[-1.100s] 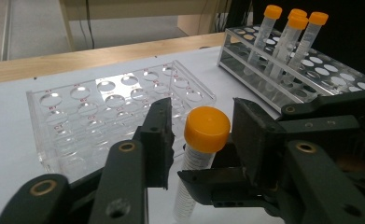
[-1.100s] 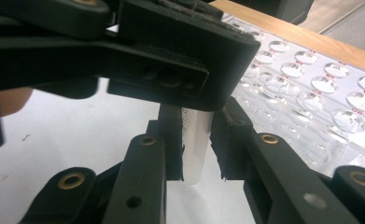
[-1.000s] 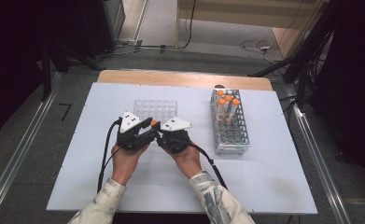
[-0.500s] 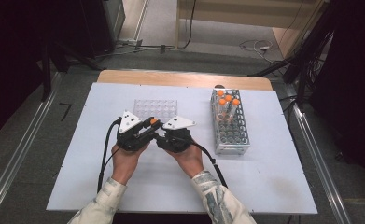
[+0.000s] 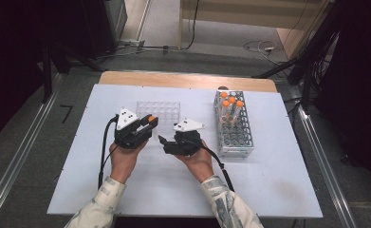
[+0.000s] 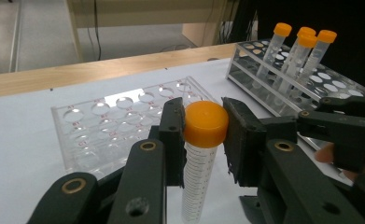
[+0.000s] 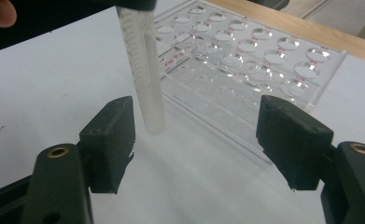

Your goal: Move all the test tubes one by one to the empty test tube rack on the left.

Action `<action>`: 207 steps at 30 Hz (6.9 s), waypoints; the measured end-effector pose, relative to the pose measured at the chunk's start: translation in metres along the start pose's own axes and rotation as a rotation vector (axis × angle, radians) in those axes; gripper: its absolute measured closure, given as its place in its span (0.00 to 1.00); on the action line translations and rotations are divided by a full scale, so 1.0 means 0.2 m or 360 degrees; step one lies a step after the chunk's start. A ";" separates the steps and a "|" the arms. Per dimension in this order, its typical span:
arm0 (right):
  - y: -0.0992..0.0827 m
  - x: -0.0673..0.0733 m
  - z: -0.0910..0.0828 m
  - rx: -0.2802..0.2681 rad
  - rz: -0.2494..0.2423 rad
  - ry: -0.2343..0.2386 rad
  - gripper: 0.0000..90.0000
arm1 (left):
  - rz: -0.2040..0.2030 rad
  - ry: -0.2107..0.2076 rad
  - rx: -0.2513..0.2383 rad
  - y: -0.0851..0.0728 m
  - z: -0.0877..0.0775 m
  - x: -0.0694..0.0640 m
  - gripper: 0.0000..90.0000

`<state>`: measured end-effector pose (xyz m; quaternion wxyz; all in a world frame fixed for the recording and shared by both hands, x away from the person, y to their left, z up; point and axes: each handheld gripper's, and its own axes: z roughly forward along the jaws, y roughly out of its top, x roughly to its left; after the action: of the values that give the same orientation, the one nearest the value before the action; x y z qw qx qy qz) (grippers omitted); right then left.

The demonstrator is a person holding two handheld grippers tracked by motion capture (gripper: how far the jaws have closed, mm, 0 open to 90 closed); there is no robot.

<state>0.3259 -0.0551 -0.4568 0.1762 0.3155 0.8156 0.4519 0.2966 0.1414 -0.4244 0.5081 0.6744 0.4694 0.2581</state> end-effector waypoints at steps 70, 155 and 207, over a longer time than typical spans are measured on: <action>-0.01 -0.07 -0.10 -0.0068 0.0066 -0.0011 0.29 | 0.0021 0.0290 0.0011 0.08 0.15 0.25 0.78; -0.22 -1.01 -0.48 -0.0135 0.0230 -0.0395 0.47 | -0.0149 0.0260 -0.0033 -0.10 -0.09 0.25 0.23; -0.12 -1.05 -0.54 -0.0262 0.0099 -0.0292 0.80 | -0.0142 0.0258 0.0001 -0.11 -0.08 0.25 0.19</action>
<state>0.4104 -0.2728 -0.4198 0.2612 0.3651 0.7461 0.4917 0.2978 0.1944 -0.4456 0.4793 0.6298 0.5386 0.2890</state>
